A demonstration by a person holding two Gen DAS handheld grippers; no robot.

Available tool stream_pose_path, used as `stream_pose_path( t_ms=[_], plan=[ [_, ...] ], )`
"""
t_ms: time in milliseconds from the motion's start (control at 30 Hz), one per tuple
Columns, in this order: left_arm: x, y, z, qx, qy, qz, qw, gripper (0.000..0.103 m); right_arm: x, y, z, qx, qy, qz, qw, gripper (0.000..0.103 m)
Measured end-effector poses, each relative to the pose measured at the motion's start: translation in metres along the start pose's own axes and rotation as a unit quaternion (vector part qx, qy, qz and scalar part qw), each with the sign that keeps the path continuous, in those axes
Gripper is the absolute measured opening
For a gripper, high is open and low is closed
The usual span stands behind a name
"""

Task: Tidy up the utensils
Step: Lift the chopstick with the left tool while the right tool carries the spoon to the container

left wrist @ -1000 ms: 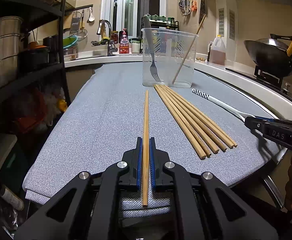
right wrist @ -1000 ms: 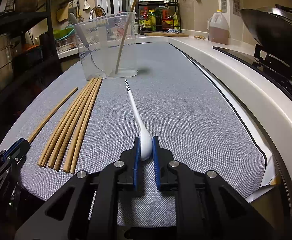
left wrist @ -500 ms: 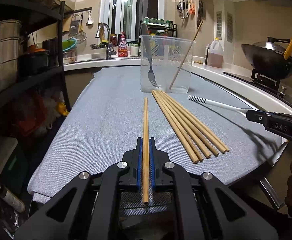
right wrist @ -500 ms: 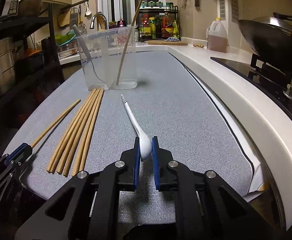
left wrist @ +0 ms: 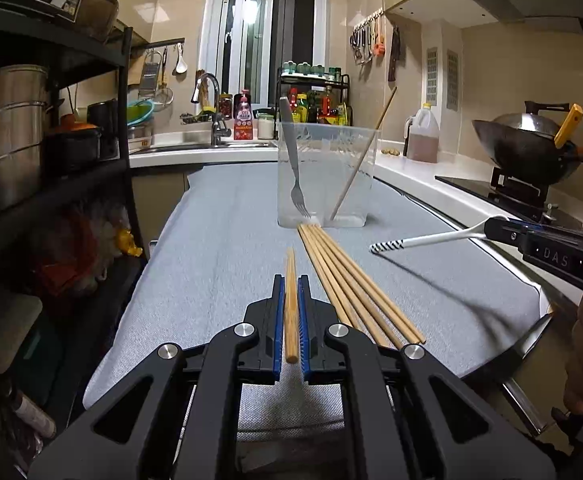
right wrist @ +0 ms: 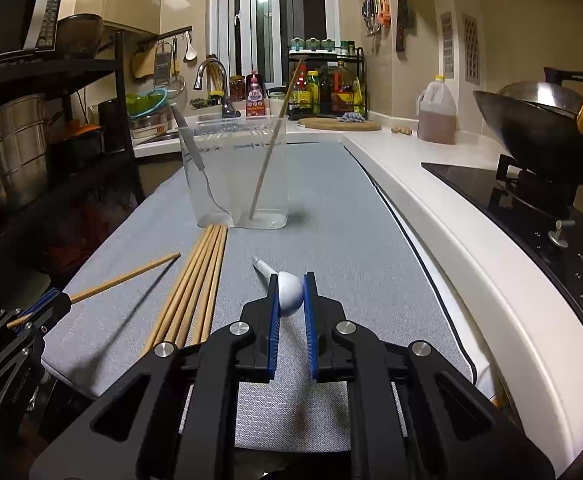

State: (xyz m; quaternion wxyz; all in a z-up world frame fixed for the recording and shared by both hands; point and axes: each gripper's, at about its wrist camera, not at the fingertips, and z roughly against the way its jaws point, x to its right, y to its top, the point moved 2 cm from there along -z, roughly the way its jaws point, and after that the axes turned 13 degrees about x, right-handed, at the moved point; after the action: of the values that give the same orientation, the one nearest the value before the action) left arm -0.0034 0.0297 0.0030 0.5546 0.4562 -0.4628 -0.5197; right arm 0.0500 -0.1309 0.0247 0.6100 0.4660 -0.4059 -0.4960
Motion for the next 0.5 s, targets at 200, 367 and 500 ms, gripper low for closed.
stream_pose_path(
  t_ms=[200,367,500],
  plan=[
    [-0.005,0.02,0.0,0.011,0.0,0.007,0.9999,0.007,-0.001,0.012,0.004,0.009,0.005,-0.004,1.0,0.012],
    [-0.013,0.042,-0.006,0.014,-0.004,0.018,0.9997,0.007,-0.007,0.024,0.005,0.014,0.014,0.0,1.0,0.012],
    [-0.02,0.064,-0.016,0.018,-0.012,0.025,0.9995,0.007,-0.011,0.034,0.002,0.012,0.018,0.0,1.0,0.012]
  ],
)
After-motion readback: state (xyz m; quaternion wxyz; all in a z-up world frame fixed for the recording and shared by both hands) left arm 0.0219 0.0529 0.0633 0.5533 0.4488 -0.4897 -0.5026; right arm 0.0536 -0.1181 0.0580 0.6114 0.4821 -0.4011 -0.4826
